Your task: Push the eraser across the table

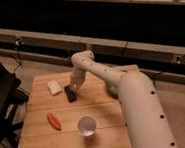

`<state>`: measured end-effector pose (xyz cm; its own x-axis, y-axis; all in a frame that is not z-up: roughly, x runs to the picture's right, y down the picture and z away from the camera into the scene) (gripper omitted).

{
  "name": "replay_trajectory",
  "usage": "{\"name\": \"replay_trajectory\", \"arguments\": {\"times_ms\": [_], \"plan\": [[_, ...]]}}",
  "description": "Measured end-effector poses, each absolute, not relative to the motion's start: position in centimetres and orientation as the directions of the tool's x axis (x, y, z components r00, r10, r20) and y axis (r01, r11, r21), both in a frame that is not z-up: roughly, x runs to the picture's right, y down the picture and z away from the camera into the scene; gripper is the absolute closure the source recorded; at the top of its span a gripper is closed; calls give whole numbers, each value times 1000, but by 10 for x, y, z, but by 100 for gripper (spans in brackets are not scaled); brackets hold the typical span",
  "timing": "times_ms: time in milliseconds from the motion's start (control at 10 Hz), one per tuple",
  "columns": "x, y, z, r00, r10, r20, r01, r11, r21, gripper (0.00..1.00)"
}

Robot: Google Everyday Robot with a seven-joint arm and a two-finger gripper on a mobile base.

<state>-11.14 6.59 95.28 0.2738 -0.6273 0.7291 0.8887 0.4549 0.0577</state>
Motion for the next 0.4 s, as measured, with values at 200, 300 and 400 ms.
{"name": "replay_trajectory", "arguments": {"times_ms": [200,300,400], "plan": [[-123,67,952,257,-631,732,894,444,68,100],[-125,67,951,251,-633,732,895,441,74,100],[-126,67,951,247,-635,732,895,438,79,100]]}}
